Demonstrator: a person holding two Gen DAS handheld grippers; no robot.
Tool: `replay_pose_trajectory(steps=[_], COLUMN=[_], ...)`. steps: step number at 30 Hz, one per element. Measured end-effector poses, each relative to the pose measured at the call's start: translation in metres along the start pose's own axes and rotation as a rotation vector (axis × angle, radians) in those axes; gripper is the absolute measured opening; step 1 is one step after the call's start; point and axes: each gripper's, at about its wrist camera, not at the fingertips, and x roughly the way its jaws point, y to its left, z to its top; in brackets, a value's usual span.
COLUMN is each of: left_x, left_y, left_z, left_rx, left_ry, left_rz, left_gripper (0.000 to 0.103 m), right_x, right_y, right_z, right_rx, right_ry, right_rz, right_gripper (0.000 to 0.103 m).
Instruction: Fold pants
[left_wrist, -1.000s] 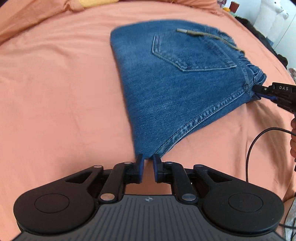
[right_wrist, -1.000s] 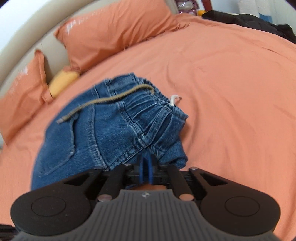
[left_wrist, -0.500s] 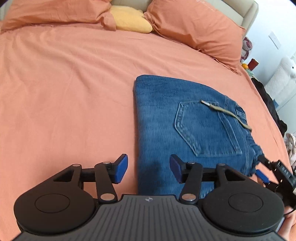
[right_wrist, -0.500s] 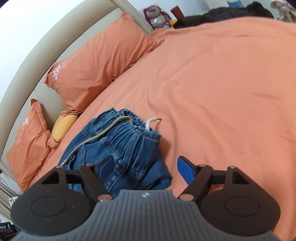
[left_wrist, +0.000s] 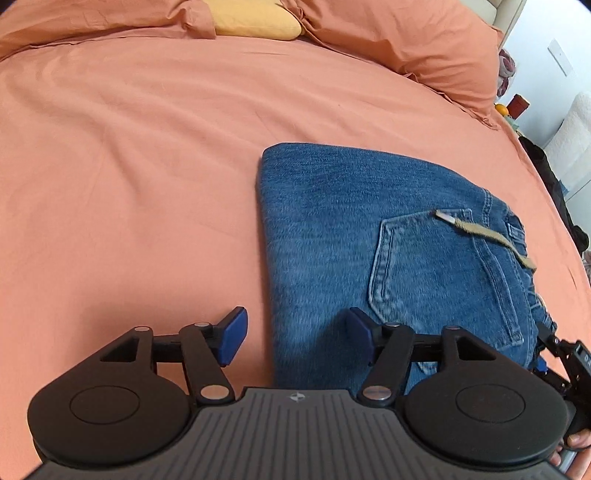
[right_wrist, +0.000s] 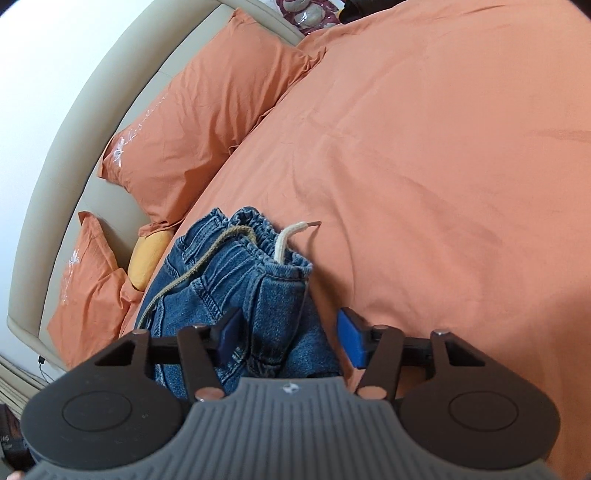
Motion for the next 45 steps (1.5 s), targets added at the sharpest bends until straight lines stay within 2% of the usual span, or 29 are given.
replay_pose_trajectory(steps=[8,12,13,14,15,16,18,19,20,21,23,30,33,36,40,45], left_x=[0.020,0.030,0.031,0.032,0.032,0.031,0.030,0.029,0.026,0.023,0.016,-0.026,-0.051,-0.072,-0.105,-0.155], left_y=[0.007,0.012,0.013,0.013,0.013,0.011,0.007,0.005,0.002,-0.001,-0.006,-0.031,-0.041,-0.049,-0.035,0.004], left_z=[0.007,0.009,0.010,0.011,0.012,0.013,0.016,0.017,0.017,0.017,0.017,0.029,0.035,0.037,0.030,0.010], left_rx=[-0.030,-0.049,-0.049,-0.052,-0.055,-0.062,-0.058,-0.049,-0.042,-0.028,-0.008,0.096,0.135,0.179,0.185,0.164], left_ry=[-0.008,-0.021,-0.026,-0.028,-0.030,-0.028,-0.032,-0.036,-0.044,-0.054,-0.074,-0.133,-0.158,-0.175,-0.178,-0.209], left_rz=[-0.048,-0.085,-0.099,-0.114,-0.129,-0.133,-0.108,-0.099,-0.085,-0.071,-0.054,-0.028,-0.024,0.005,0.021,0.058], left_gripper=[0.082,0.081,0.076,0.067,0.052,0.049,0.029,0.027,0.016,0.012,0.008,0.006,0.006,0.006,0.006,0.006], right_x=[0.008,0.009,0.008,0.008,0.008,0.008,0.006,0.004,0.003,0.002,-0.001,-0.017,-0.029,-0.041,-0.056,-0.071], right_y=[-0.009,-0.008,-0.010,-0.011,-0.011,-0.010,-0.007,-0.007,-0.007,-0.007,-0.005,0.017,0.036,0.050,0.072,0.115], right_z=[0.002,0.002,0.002,0.002,0.002,0.002,0.002,0.002,0.002,0.002,0.002,0.001,-0.001,-0.006,-0.023,-0.049], right_rx=[0.040,0.031,0.036,0.044,0.049,0.044,0.024,0.023,0.025,0.024,0.018,-0.007,-0.051,-0.028,-0.045,-0.090], right_ry=[0.021,0.025,0.025,0.024,0.022,0.021,0.016,0.014,0.014,0.014,0.012,-0.013,0.001,0.033,0.060,0.115], right_rz=[0.070,0.083,0.090,0.098,0.104,0.106,0.109,0.113,0.116,0.117,0.116,0.097,0.110,0.135,0.163,0.212], right_gripper=[0.044,0.038,0.034,0.031,0.030,0.028,0.026,0.025,0.024,0.024,0.022,0.020,0.020,0.020,0.019,0.019])
